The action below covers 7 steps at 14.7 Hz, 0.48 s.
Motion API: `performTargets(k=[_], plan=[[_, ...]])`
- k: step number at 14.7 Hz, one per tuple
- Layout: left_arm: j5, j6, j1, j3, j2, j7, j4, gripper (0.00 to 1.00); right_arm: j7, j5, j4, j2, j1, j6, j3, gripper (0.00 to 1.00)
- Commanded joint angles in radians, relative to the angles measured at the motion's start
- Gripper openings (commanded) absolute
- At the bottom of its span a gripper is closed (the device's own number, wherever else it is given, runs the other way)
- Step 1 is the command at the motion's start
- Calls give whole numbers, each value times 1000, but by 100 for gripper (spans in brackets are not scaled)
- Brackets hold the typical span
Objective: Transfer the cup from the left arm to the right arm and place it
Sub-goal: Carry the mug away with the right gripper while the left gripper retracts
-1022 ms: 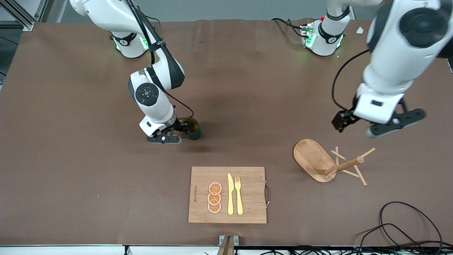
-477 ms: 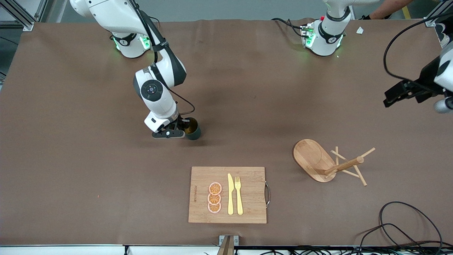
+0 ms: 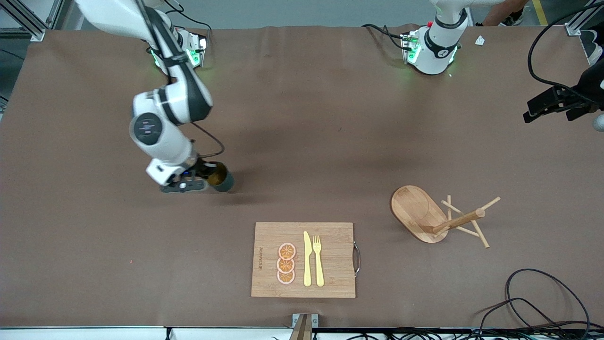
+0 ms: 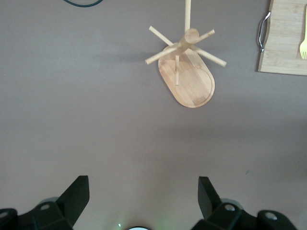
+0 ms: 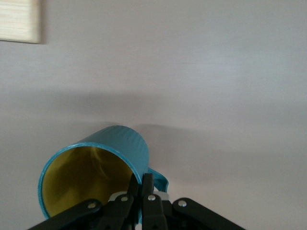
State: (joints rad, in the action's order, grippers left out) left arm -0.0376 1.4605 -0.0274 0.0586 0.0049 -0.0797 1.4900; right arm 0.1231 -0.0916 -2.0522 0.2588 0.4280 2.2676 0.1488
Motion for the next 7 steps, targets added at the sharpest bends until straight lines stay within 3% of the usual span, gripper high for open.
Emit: performTargets(k=[1, 5, 7], plan=[[-11, 23, 0, 7, -62, 14, 67, 100, -184, 4, -57, -88, -122, -36, -14, 0], [-2, 23, 4, 43, -65, 14, 76, 100, -599, 4, -65, -82, -381, -23, -14, 0], [48, 26, 3, 69, -63, 15, 78, 100, -695, 6, -65, -75, -466, 9, -14, 0]])
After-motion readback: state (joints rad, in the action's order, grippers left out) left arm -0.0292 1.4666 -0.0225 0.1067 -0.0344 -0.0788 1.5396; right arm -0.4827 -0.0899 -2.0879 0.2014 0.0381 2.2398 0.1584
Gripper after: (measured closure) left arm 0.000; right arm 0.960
